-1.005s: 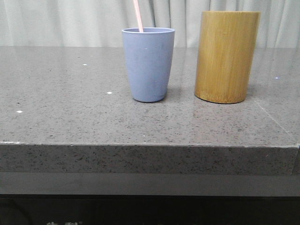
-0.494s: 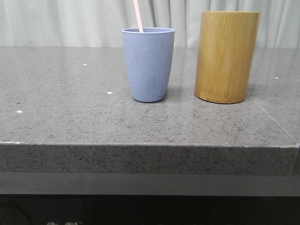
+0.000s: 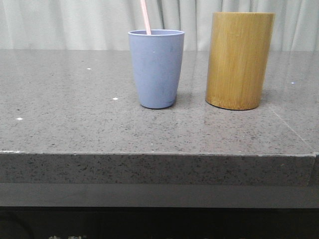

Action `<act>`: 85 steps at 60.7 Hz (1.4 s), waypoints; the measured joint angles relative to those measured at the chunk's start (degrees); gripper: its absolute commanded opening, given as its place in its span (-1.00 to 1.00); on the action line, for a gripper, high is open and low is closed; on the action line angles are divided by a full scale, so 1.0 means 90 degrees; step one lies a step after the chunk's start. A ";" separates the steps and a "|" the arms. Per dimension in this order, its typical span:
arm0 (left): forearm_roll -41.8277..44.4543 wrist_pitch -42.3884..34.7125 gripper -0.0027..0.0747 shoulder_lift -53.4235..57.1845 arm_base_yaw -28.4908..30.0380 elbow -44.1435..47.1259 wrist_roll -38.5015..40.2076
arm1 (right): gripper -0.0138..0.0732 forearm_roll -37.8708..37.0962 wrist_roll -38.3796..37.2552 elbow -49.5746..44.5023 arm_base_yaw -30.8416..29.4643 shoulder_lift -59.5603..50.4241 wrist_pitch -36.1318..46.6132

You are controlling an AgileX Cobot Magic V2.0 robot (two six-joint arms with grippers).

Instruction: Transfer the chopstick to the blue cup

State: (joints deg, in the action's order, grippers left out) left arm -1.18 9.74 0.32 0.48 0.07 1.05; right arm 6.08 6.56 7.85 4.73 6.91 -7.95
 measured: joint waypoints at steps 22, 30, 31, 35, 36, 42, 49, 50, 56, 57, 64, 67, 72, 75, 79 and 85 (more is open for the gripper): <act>-0.0011 -0.0015 -0.98 0.0000 0.0000 0.0000 0.0000 | -0.96 0.0257 -0.0011 -0.1050 -0.0201 -0.0827 -0.0039; -0.0011 -0.0015 -0.98 0.0000 0.0000 0.0000 0.0000 | -0.96 0.0285 -0.0011 -0.1050 -0.0227 -0.0827 -0.0039; -0.0011 -0.0015 -0.98 0.0000 0.0000 0.0000 0.0000 | -0.96 0.0285 -0.0011 -0.1050 -0.0227 -0.0827 -0.0039; -0.0011 -0.0015 -0.98 0.0000 0.0000 0.0000 0.0000 | -0.96 0.0285 -0.0011 -0.1050 -0.0227 -0.0827 -0.0039; -0.0011 -0.0015 -0.98 0.0000 0.0000 0.0000 0.0000 | -0.96 0.0285 -0.0011 -0.1050 -0.0227 -0.0827 -0.0039; -0.0011 -0.0015 -0.98 0.0000 0.0000 0.0000 0.0000 | -0.96 0.0285 -0.0011 -0.1050 -0.0227 -0.0827 -0.0039; -0.0011 -0.0015 -0.98 0.0000 0.0000 0.0000 0.0000 | -0.96 0.0285 -0.0011 -0.1050 -0.0227 -0.0835 -0.0039; -0.0011 -0.0015 -0.98 0.0000 0.0000 0.0000 0.0000 | -0.96 0.0285 -0.0011 -0.1050 -0.0227 -0.0835 -0.0039; -0.0011 -0.0015 -0.98 0.0000 0.0000 0.0000 0.0000 | -0.96 0.0285 -0.0011 -0.1050 -0.0227 -0.0835 -0.0039; -0.0011 -0.0015 -0.98 0.0000 0.0000 0.0000 0.0000 | -0.96 0.0285 -0.0011 -0.1050 -0.0227 -0.0835 -0.0039; -0.0011 -0.0015 -0.98 0.0000 0.0000 0.0000 0.0000 | -0.96 0.0285 -0.0025 -0.1050 -0.0227 -0.0835 -0.0039; -0.0011 -0.0015 -0.98 0.0000 0.0000 0.0000 0.0000 | -0.96 0.0285 -0.0025 -0.1050 -0.0227 -0.0835 -0.0039; -0.0011 -0.0015 -0.98 0.0000 0.0000 0.0000 0.0000 | -0.96 0.0285 -0.0025 -0.1050 -0.0227 -0.0835 -0.0039; -0.0011 -0.0015 -0.98 0.0000 0.0000 0.0000 0.0000 | -0.96 0.0285 -0.0025 -0.1050 -0.0227 -0.0835 -0.0039; -0.0011 -0.0015 -0.98 0.0000 0.0000 0.0000 0.0000 | -0.96 0.0285 -0.0025 -0.1050 -0.0227 -0.0835 -0.0039; -0.0011 -0.0015 -0.98 0.0000 0.0000 0.0000 0.0000 | -0.96 0.0285 -0.0025 -0.1050 -0.0227 -0.0835 -0.0039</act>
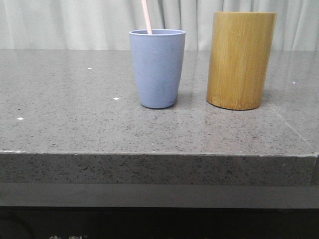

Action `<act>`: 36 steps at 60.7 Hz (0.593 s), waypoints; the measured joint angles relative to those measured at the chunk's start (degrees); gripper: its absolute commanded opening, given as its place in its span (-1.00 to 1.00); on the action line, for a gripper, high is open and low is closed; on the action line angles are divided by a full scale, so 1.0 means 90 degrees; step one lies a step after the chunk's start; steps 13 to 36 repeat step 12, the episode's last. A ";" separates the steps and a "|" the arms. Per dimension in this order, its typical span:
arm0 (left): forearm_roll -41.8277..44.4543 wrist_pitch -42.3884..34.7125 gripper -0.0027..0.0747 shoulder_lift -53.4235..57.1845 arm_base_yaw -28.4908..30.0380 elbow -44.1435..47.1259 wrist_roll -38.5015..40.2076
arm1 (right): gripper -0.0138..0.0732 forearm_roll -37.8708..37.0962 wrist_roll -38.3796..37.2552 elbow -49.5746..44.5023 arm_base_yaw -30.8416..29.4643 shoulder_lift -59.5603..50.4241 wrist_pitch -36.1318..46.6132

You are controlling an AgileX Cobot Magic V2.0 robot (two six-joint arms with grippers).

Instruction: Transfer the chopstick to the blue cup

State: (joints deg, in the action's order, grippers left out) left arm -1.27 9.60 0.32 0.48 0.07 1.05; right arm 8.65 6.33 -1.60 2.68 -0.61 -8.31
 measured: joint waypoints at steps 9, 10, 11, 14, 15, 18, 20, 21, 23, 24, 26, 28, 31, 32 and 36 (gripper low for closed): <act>0.0000 0.0000 -0.98 0.0000 0.0000 0.0000 0.0000 | -0.96 0.0000 0.0000 0.0000 0.0000 0.0000 0.0000; 0.0000 0.0000 -0.98 0.0000 0.0000 0.0000 0.0000 | -0.96 0.0000 0.0000 0.0000 0.0000 0.0000 0.0000; 0.0000 0.0000 -0.98 0.0000 0.0000 0.0000 0.0000 | -0.96 0.0000 0.0000 0.0000 0.0000 0.0000 0.0000; 0.0000 0.0000 -0.98 0.0000 0.0000 0.0000 0.0000 | -0.96 0.0000 0.0000 0.0000 0.0000 0.0000 0.0000; 0.0000 0.0000 -0.98 0.0000 0.0000 0.0000 0.0000 | -0.96 0.0000 0.0000 0.0000 0.0000 0.0000 0.0000; 0.0000 0.0000 -0.98 0.0000 0.0000 0.0000 0.0000 | -0.96 0.0000 0.0000 0.0000 0.0000 0.0000 0.0000; 0.0000 0.0000 -0.98 0.0000 0.0000 0.0000 0.0000 | -0.96 0.0000 0.0000 0.0000 0.0000 0.0000 0.0000; 0.0000 0.0000 -0.98 0.0000 0.0000 0.0000 0.0000 | -0.96 0.0000 0.0000 0.0000 0.0000 0.0000 0.0000; 0.0000 0.0000 -0.98 0.0000 0.0000 0.0000 0.0000 | -0.96 0.0000 0.0000 0.0000 0.0000 0.0000 0.0000; 0.0000 0.0000 -0.98 0.0000 0.0000 0.0000 0.0000 | -0.96 0.0000 0.0000 0.0000 0.0000 0.0000 0.0000; 0.0000 0.0000 -0.98 0.0000 0.0000 0.0000 0.0000 | -0.96 0.0000 0.0000 0.0000 0.0000 0.0000 0.0000; 0.0000 0.0000 -0.98 0.0000 0.0000 0.0000 0.0000 | -0.96 0.0000 0.0000 0.0000 0.0000 0.0000 0.0000; 0.0000 0.0000 -0.98 0.0000 0.0000 0.0000 0.0000 | -0.96 0.0000 0.0000 0.0000 0.0000 0.0000 0.0000; 0.0000 0.0000 -0.98 0.0000 0.0000 0.0000 0.0000 | -0.96 0.0000 0.0000 0.0000 0.0000 0.0000 0.0000; 0.0000 0.0000 -0.98 0.0000 0.0000 0.0000 0.0000 | -0.96 0.0000 0.0000 0.0000 0.0000 0.0000 0.0000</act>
